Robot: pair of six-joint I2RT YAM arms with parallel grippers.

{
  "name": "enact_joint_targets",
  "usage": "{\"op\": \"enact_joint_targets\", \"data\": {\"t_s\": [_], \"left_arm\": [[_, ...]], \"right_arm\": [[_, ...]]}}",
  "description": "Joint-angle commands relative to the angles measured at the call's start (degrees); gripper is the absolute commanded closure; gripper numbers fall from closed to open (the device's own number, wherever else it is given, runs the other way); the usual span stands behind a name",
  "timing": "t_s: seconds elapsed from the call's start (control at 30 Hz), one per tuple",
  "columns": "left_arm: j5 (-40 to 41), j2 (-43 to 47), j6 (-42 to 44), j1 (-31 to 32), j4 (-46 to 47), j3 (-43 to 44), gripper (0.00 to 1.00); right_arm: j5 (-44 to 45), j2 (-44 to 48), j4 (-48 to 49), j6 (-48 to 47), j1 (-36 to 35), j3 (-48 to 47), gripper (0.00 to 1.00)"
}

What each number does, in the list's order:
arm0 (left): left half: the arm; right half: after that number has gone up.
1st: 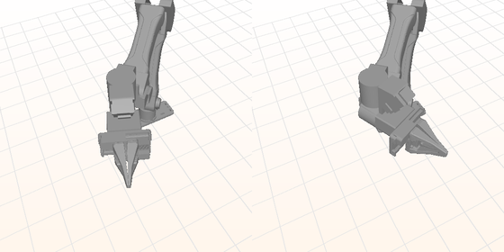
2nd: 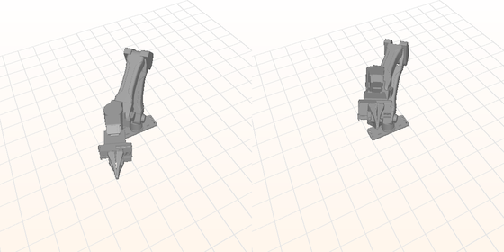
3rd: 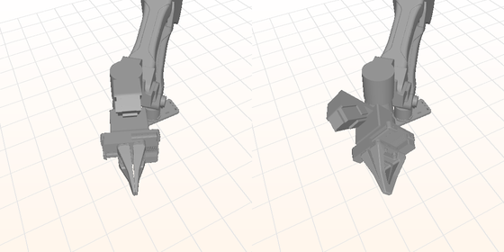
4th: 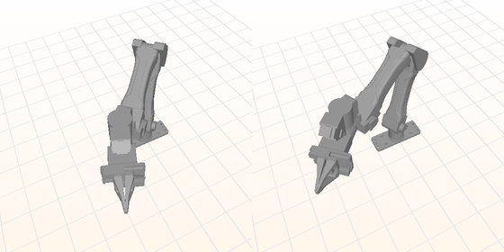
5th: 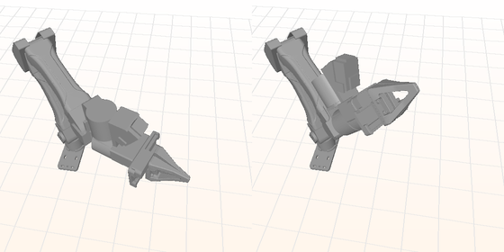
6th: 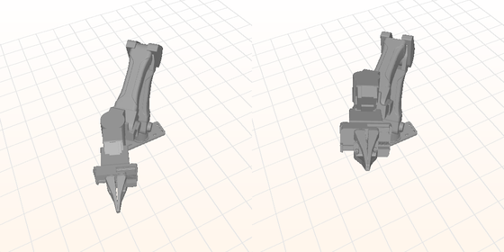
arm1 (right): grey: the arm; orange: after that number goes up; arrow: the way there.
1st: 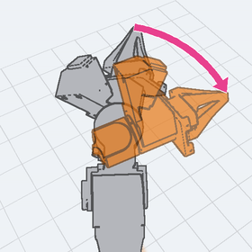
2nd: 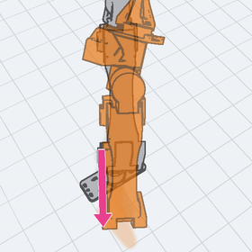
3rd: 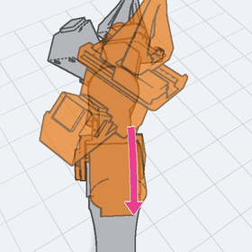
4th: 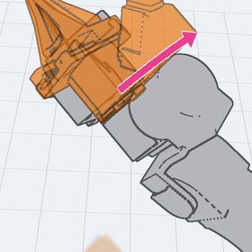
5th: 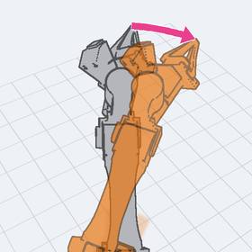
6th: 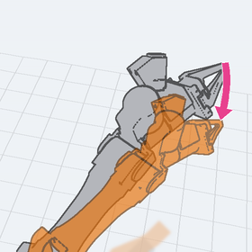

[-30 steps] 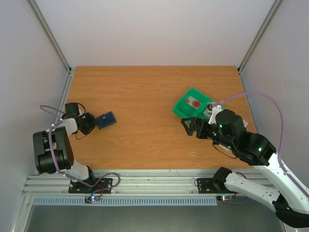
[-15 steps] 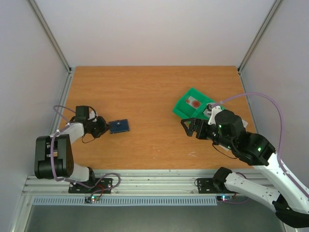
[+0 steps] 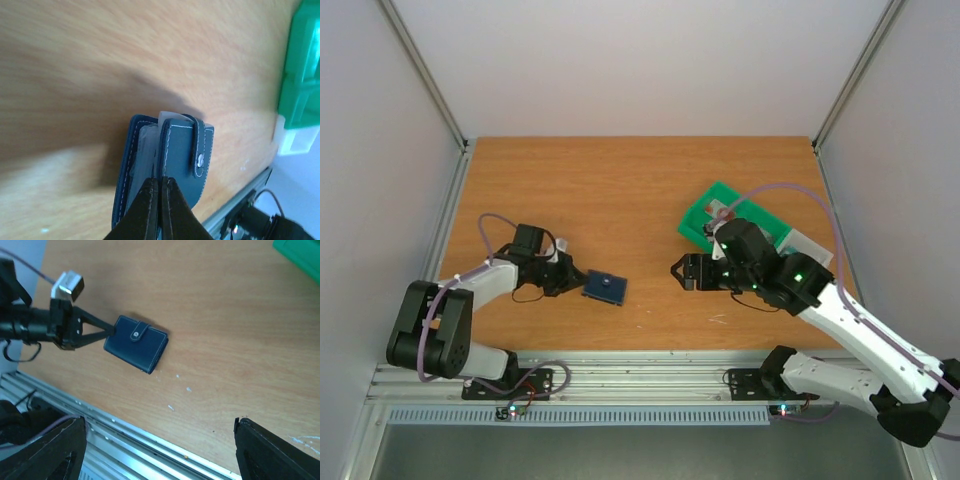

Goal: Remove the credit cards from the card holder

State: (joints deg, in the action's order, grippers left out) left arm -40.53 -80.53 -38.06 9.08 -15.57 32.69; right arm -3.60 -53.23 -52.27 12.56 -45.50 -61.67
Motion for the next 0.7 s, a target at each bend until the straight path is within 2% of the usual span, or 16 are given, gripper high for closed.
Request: {"op": "enact_joint_targets", "data": {"t_s": [0.0, 0.17, 0.3, 0.37, 0.5, 0.67], "left_arm": [[-3.85, -0.85, 0.71, 5.62, 1.12, 1.88, 0.99], [-5.37, -5.47, 0.70, 13.45, 3.25, 3.72, 1.00], [-7.72, -8.39, -1.51, 17.39, 9.37, 3.47, 0.99], [-8.11, -8.88, -3.08, 17.80, 11.08, 3.43, 0.94], [-1.23, -5.07, -2.69, 17.66, 5.37, 3.97, 0.77], [3.28, 0.95, -5.61, 16.48, 3.24, 1.81, 0.63]], "right_arm": [[-6.34, -3.78, 3.98, -2.83, -0.38, 2.28, 0.20], [-8.99, -9.97, 8.55, -4.38, -0.87, 3.55, 0.27], [-9.20, -14.18, 11.06, -5.31, -1.50, 5.00, 0.34], [-9.27, -16.29, 12.17, -6.04, -2.11, 5.43, 0.38], [-7.77, -20.68, 14.03, -7.83, -4.04, 5.73, 0.47], [-4.83, -27.44, 14.66, -9.50, -7.15, 4.50, 0.54]]}}
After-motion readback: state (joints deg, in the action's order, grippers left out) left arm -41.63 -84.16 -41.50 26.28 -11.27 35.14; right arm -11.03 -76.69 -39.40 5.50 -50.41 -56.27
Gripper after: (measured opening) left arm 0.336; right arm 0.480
